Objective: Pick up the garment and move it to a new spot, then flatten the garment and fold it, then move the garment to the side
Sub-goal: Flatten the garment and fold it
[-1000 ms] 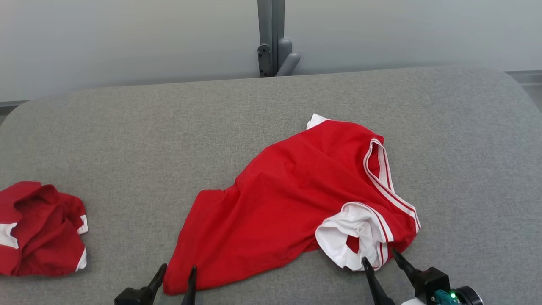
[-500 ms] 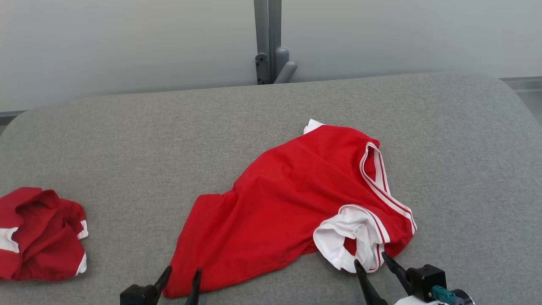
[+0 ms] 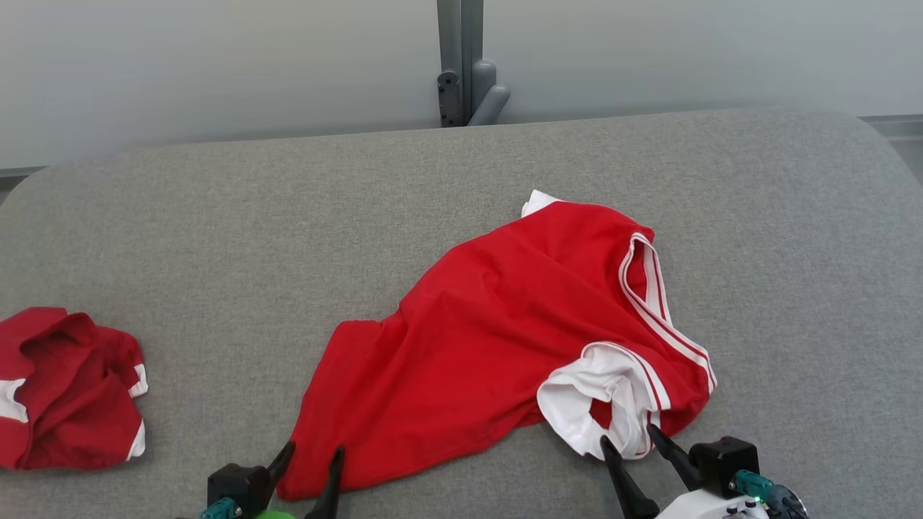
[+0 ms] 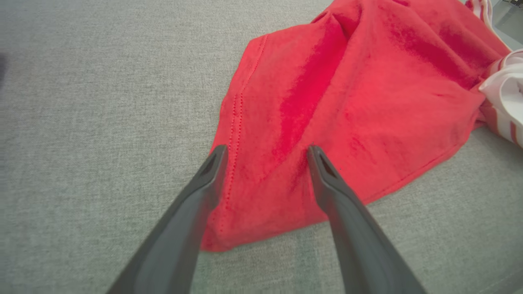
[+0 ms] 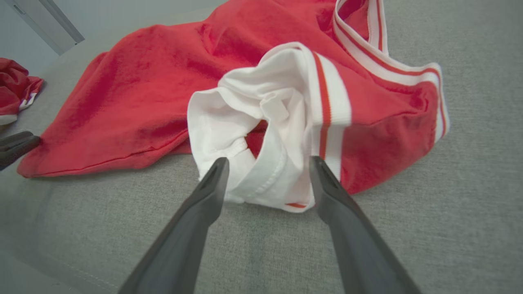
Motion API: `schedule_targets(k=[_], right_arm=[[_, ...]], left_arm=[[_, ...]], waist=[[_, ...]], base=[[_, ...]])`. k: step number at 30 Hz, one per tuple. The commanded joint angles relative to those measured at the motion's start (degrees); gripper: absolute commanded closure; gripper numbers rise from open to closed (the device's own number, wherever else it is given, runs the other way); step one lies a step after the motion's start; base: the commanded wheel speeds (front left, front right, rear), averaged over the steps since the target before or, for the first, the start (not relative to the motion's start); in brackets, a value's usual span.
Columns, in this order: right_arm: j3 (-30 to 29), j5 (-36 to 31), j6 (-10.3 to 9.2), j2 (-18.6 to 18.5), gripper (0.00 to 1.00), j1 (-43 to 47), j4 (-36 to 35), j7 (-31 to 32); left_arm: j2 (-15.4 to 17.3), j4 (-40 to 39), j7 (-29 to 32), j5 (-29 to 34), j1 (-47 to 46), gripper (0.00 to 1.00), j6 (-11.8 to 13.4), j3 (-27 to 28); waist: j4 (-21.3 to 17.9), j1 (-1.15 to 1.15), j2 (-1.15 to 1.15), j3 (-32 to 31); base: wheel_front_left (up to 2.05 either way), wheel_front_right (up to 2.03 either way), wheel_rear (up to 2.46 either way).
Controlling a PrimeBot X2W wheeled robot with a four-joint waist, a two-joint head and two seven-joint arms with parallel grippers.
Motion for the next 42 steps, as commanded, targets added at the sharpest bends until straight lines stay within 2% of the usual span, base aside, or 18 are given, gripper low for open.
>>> schedule_targets(k=[1, 19, 30, 31, 32, 33, 34, 35, 39, 42], right_arm=[[0.1, 0.7, -0.07, -0.2, 0.0, -0.8, 0.1, 0.2], [1.0, -0.6, -0.06, -0.2, 0.0, -1.5, 0.7, 1.8], [-0.2, -2.6, -0.06, -0.2, 0.0, -2.5, 1.4, 2.6], [-0.3, -2.9, -0.07, -0.2, 0.03, -2.6, 1.5, 2.7], [-0.3, -3.0, -0.07, -0.2, 0.16, -2.8, 1.5, 2.9], [-0.4, -3.2, -0.06, -0.2, 0.59, -3.1, 1.6, 3.0], [-0.4, -3.2, -0.06, -0.2, 0.87, -3.3, 1.7, 3.0], [-0.3, -3.0, -0.06, -0.2, 1.0, -3.4, 1.9, 3.2], [-0.8, -1.8, -0.07, -0.2, 1.0, -3.8, 1.2, 4.0], [-1.9, 0.1, -0.06, -0.2, 1.0, -2.7, -3.3, 5.4]], left_arm=[[0.2, -0.1, 0.2, -0.1, -0.4, 0.0, -0.2, -0.1], [0.7, 1.5, 2.2, -3.4, 2.4, 0.0, 1.9, 1.3], [-1.1, 6.2, 1.8, -5.3, -0.7, 0.0, 0.9, -0.1], [-1.3, 6.8, 2.0, -5.5, -1.2, 0.0, 0.8, -0.5], [-1.6, 7.4, 2.2, -5.9, -1.6, 0.04, 0.7, -0.9], [-1.9, 7.8, 2.2, -6.2, -2.0, 0.44, 0.4, -1.4], [-2.2, 8.2, 2.3, -6.7, -2.4, 0.68, 0.2, -1.8], [-2.4, 8.5, 2.2, -7.1, -2.6, 1.0, 0.1, -2.2], [-2.3, 7.9, 1.6, -9.6, -3.5, 1.0, -0.1, -3.2], [-2.0, 2.5, 2.3, -14.1, -3.4, 1.0, -0.2, -4.3]], waist=[[0.1, 0.0, 0.63, 0.1], [0.9, 0.0, 0.63, 1.0], [2.3, 0.0, 0.63, 1.7], [2.2, 0.0, 0.63, 1.9], [2.2, 0.0, 0.63, 2.1], [2.1, 0.0, 0.63, 2.3], [1.9, 0.0, 0.63, 2.4], [1.6, 0.0, 0.63, 2.6], [0.3, 0.0, 0.63, 3.1], [-0.7, 0.0, 0.63, 3.5]], base=[[0.0, 0.0, 0.0], [0.0, 0.0, 0.0], [0.0, 0.0, 0.0], [0.0, 0.0, 0.0], [0.0, 0.0, 0.0], [0.0, 0.0, 0.0], [0.0, 0.0, 0.0], [0.0, 0.0, 0.0], [0.0, 0.0, 0.0], [0.0, 0.0, 0.0]])
